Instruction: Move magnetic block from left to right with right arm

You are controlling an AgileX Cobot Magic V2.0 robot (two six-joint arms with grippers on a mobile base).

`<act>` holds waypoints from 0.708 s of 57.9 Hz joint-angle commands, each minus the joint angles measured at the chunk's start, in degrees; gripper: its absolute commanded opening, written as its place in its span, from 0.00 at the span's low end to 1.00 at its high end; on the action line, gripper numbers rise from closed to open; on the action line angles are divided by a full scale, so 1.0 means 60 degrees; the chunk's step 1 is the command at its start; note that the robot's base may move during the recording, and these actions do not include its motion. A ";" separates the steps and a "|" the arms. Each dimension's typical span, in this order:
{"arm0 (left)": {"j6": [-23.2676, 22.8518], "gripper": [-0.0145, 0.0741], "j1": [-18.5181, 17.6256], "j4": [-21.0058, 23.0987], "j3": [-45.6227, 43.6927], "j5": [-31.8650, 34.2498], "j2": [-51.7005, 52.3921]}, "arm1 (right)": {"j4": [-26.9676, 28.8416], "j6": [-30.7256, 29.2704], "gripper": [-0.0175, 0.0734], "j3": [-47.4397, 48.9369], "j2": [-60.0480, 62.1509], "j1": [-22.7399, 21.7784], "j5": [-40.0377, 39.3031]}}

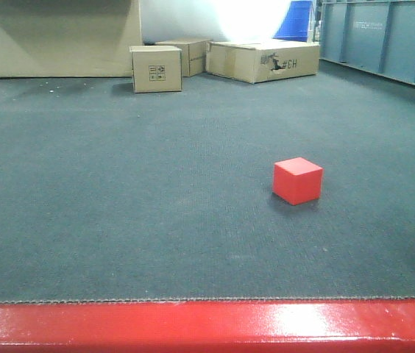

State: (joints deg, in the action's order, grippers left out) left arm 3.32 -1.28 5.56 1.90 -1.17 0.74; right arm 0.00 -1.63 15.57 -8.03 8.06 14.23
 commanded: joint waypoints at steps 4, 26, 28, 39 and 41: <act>-0.0056 0.02 -0.0022 0.0044 0.0073 0.0775 0.0074 | -0.0197 -0.0006 0.26 -0.0752 0.0331 -0.1239 -0.2017; -0.0056 0.02 -0.0022 0.0044 0.0073 0.0775 0.0074 | 0.0111 -0.0002 0.26 -0.2897 0.1641 -0.1685 -0.3668; -0.0056 0.02 -0.0022 0.0044 0.0073 0.0775 0.0074 | 0.0111 -0.0002 0.26 -0.2897 0.1641 -0.1685 -0.3608; -0.0056 0.02 -0.0022 0.0044 0.0073 0.0775 0.0074 | 0.0111 -0.0002 0.26 -0.2897 0.1641 -0.1685 -0.3421; -0.0056 0.02 -0.0022 0.0044 0.0073 0.0775 0.0074 | 0.0111 -0.0002 0.26 -0.2888 0.1641 -0.1685 -0.3421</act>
State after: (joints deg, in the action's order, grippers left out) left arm 3.32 -1.28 5.56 1.90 -1.16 0.74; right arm 0.45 -1.63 -1.74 0.62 -1.81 -1.59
